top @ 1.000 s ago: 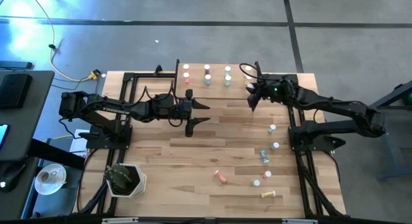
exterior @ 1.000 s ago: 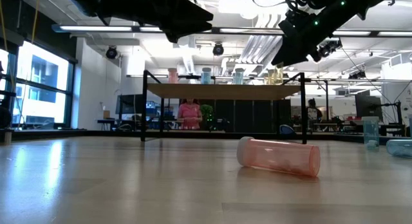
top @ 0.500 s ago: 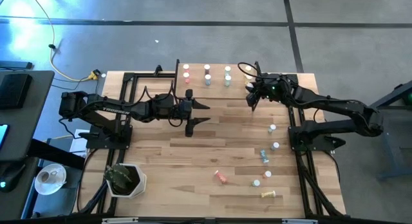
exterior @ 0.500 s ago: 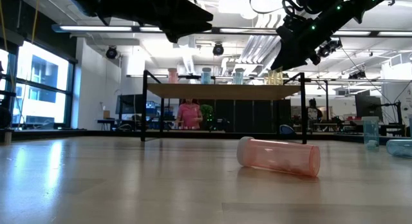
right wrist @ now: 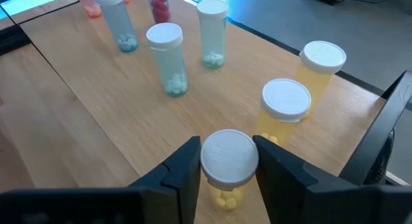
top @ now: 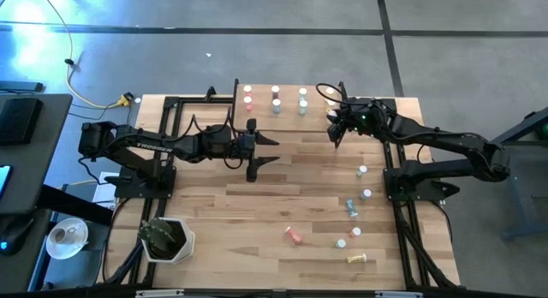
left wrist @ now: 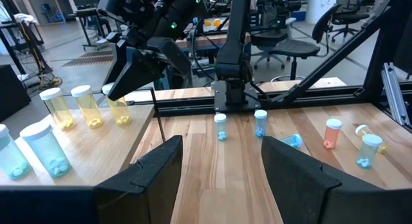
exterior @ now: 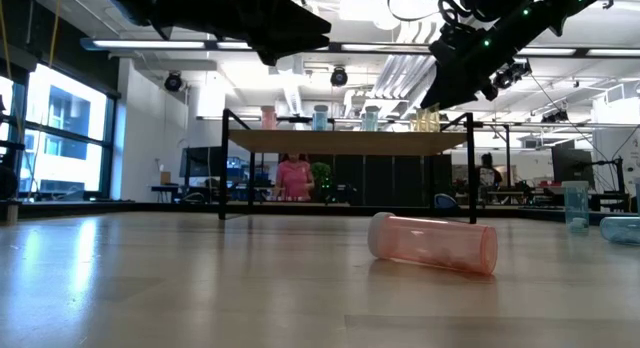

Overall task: Pick and place medicine bottles onto shelf by color
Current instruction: Put the yellow pill bottle on the shelf aligned with the other yellow pill bottles, then put the pink pill bottle on the shelf aligned with the other pink pill bottles

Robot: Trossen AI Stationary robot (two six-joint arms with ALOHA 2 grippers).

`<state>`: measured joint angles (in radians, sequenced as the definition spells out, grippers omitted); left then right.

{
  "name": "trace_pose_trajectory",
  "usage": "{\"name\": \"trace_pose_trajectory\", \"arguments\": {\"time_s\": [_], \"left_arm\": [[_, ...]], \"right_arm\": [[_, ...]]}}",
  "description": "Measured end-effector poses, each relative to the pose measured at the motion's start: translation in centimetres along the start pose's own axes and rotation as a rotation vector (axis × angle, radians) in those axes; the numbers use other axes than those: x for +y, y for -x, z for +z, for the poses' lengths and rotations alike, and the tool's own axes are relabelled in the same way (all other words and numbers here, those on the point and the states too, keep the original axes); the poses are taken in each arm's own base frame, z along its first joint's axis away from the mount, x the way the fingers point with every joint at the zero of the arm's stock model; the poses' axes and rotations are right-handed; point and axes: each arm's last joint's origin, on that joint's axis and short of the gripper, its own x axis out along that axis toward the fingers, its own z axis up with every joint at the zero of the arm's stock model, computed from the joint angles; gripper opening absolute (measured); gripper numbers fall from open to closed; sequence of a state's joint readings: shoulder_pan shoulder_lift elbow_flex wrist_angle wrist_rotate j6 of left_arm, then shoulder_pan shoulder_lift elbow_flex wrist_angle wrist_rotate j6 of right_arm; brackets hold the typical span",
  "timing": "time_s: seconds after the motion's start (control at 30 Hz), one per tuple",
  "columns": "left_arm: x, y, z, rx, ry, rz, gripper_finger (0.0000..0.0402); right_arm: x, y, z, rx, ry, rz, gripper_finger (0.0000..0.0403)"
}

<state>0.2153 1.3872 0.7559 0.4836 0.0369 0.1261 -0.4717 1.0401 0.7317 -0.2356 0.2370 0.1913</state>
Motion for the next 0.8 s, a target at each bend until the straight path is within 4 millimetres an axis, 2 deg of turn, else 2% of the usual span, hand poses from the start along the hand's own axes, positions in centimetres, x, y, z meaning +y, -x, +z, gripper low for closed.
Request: {"name": "trace_pose_trajectory", "arguments": {"time_s": [0.57, 0.8], "left_arm": [[0.00, 0.00, 0.00, 0.000, 0.001, 0.000, 0.0202], [0.00, 0.00, 0.00, 0.000, 0.001, 0.000, 0.0202]], "right_arm": [[-0.01, -0.01, 0.22, -0.025, -0.005, -0.013, 0.0171], [0.06, 0.01, 0.57, -0.061, -0.014, -0.006, 0.0174]]}}
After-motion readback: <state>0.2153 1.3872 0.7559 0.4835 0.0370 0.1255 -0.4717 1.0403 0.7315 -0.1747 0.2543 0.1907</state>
